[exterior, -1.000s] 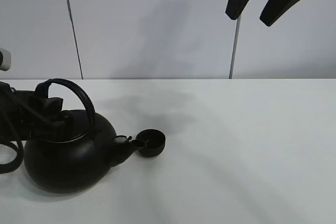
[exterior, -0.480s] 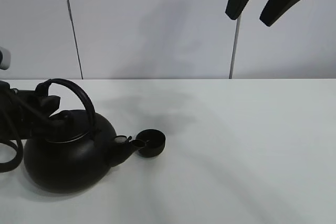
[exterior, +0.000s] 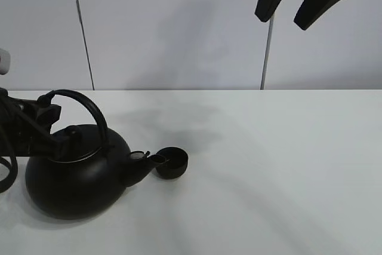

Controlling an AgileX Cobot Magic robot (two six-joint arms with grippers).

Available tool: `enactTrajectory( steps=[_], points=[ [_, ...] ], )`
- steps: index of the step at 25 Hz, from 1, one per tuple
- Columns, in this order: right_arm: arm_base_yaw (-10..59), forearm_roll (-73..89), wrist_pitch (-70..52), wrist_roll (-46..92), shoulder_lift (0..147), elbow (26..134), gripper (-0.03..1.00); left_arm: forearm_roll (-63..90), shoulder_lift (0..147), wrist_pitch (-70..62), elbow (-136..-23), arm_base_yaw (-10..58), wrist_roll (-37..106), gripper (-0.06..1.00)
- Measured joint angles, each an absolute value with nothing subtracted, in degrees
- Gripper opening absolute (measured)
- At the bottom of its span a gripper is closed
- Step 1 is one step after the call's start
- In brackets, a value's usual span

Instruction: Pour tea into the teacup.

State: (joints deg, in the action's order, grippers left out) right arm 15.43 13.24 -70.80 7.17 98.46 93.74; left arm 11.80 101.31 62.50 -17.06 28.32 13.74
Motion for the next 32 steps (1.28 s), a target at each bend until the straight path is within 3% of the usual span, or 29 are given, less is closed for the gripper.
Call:
enactTrajectory(
  steps=[21, 32],
  points=[
    [15.4, 14.1, -70.9, 7.2, 98.5, 93.7, 0.44, 10.2, 96.9, 59.4, -25.0, 28.3, 13.4, 0.11],
    [15.4, 14.1, -70.9, 7.2, 98.5, 93.7, 0.44, 12.9, 96.9, 48.7, -33.6, 28.3, 19.7, 0.11]
  ],
)
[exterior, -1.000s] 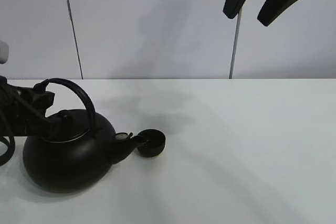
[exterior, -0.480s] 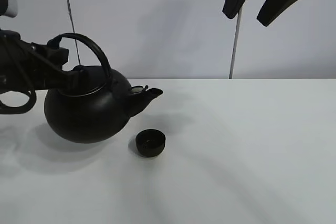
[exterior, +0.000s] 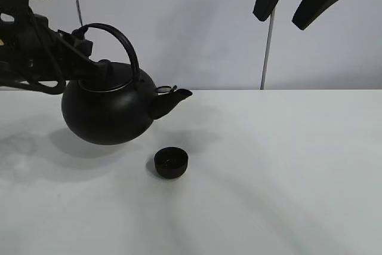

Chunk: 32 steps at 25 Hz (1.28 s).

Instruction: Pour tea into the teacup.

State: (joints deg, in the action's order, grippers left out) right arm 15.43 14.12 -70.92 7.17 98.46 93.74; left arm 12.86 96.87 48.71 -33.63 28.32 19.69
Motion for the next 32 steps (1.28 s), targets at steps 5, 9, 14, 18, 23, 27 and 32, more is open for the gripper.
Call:
enactTrajectory(
  steps=[5, 9, 14, 18, 23, 27, 32],
  points=[
    [15.4, 14.1, -70.9, 7.2, 98.5, 93.7, 0.44, 14.6, 98.6, 47.9, -34.9, 28.3, 23.7, 0.11],
    [15.4, 14.1, -70.9, 7.2, 98.5, 93.7, 0.44, 14.7, 100.6, 47.6, -34.9, 28.3, 24.4, 0.11],
    [15.4, 14.1, -70.9, 7.2, 98.5, 93.7, 0.44, 14.6, 100.7, 48.6, -34.9, 28.3, 25.4, 0.11],
    [15.4, 14.1, -70.8, 7.2, 98.5, 93.7, 0.44, 14.5, 100.7, 48.8, -34.9, 28.3, 28.0, 0.11],
    [15.4, 14.1, -70.8, 7.2, 98.5, 93.7, 0.44, 14.5, 100.7, 48.8, -34.9, 28.3, 30.8, 0.11],
    [15.4, 14.1, -70.8, 7.2, 98.5, 93.7, 0.44, 14.6, 100.7, 48.8, -34.9, 28.3, 33.0, 0.11],
    [15.4, 14.1, -70.8, 7.2, 98.5, 93.7, 0.44, 14.8, 100.7, 48.8, -34.9, 28.3, 34.9, 0.11]
  ],
)
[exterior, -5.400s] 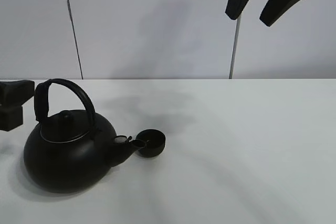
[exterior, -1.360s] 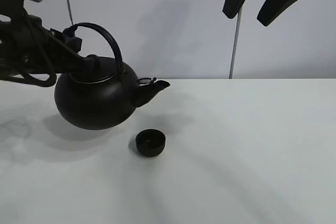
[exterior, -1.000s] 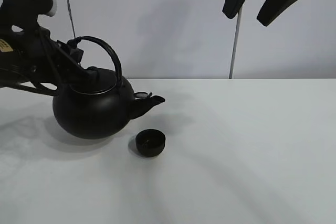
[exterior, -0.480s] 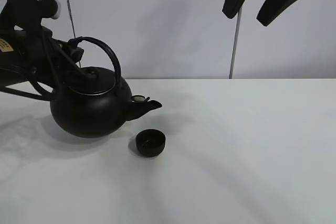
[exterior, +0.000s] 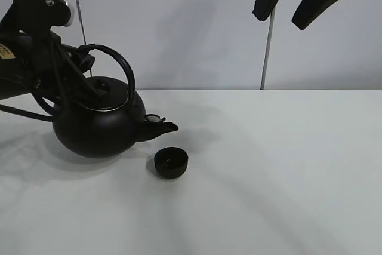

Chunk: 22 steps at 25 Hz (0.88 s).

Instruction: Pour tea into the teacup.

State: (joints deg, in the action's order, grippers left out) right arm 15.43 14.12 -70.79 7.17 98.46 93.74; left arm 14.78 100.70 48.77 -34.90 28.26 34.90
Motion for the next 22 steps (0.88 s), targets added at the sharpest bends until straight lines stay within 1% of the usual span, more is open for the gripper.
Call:
enactTrajectory(
  steps=[6, 22],
  points=[
    [15.4, 14.1, -70.8, 7.2, 98.5, 93.7, 0.44, 14.8, 100.7, 48.7, -34.9, 28.3, 36.1, 0.11],
    [15.4, 14.3, -70.9, 7.2, 98.5, 93.7, 0.44, 18.0, 100.7, 48.7, -34.9, 28.3, 44.7, 0.11]
  ],
)
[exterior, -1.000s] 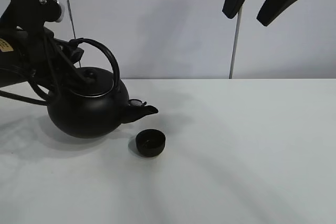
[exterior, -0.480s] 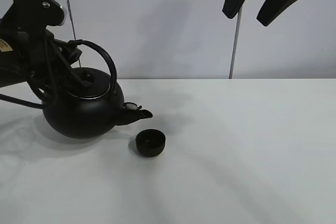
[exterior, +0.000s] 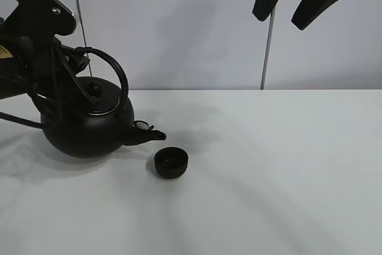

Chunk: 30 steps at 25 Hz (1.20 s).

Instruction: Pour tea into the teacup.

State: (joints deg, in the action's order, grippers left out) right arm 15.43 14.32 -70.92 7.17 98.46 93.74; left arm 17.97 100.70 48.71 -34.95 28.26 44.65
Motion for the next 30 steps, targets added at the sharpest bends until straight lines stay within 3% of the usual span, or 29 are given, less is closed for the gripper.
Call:
enactTrajectory(
  steps=[16, 30],
  points=[
    [15.4, 14.3, -70.9, 7.2, 98.5, 93.7, 0.44, 17.9, 100.7, 48.7, -34.9, 28.3, 45.6, 0.11],
    [15.4, 14.3, -70.9, 7.2, 98.5, 93.7, 0.44, 19.8, 100.6, 47.9, -34.9, 28.3, 23.5, 0.11]
  ],
)
